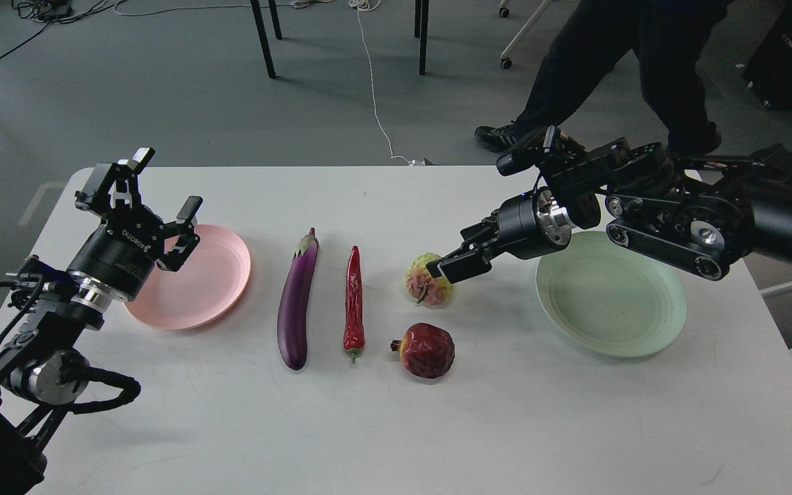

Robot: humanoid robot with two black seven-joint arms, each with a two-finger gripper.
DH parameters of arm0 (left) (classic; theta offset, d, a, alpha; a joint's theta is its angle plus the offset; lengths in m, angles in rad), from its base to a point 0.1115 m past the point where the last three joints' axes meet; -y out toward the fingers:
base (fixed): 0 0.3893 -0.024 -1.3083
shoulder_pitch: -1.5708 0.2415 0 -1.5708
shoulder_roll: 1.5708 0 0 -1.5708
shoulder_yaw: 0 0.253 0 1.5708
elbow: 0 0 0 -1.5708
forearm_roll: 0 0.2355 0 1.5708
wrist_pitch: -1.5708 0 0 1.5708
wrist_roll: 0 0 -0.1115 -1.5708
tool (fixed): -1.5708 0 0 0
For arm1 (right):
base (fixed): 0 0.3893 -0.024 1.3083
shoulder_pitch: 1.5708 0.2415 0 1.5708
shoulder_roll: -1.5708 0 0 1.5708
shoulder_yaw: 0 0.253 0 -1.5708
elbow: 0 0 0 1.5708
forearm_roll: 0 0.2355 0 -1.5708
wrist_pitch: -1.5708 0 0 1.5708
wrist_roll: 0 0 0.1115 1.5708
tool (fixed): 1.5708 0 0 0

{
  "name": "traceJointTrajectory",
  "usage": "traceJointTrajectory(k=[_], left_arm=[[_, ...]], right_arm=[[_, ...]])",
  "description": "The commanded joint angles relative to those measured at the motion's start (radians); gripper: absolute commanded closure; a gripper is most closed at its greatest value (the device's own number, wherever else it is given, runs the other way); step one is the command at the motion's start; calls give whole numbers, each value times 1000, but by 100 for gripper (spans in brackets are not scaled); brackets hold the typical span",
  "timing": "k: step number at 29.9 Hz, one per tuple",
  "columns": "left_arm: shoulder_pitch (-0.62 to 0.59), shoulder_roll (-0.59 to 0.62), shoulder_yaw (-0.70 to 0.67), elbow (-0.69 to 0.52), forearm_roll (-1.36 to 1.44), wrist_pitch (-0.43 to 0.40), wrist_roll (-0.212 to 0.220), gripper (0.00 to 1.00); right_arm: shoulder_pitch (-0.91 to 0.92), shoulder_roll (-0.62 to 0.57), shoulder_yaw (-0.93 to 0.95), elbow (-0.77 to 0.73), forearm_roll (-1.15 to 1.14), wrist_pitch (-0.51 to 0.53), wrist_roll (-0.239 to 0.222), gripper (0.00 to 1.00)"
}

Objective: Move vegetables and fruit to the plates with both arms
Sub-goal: 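Move the right gripper toward the pale fig-like fruit, then grasp the pale fig-like fruit with the right gripper and lift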

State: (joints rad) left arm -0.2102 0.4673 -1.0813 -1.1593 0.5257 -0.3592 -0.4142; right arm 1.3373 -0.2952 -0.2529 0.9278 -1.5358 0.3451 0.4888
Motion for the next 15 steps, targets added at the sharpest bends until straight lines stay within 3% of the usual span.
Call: traceJointTrajectory(k=[1, 15], left_arm=[[0, -3, 0, -2, 0, 2, 0, 1], [0, -3, 1, -2, 0, 3, 0, 1]], right_arm=[[0, 53, -46, -52, -13, -46, 0, 1], [-35, 229, -123, -237, -13, -163, 0, 1]])
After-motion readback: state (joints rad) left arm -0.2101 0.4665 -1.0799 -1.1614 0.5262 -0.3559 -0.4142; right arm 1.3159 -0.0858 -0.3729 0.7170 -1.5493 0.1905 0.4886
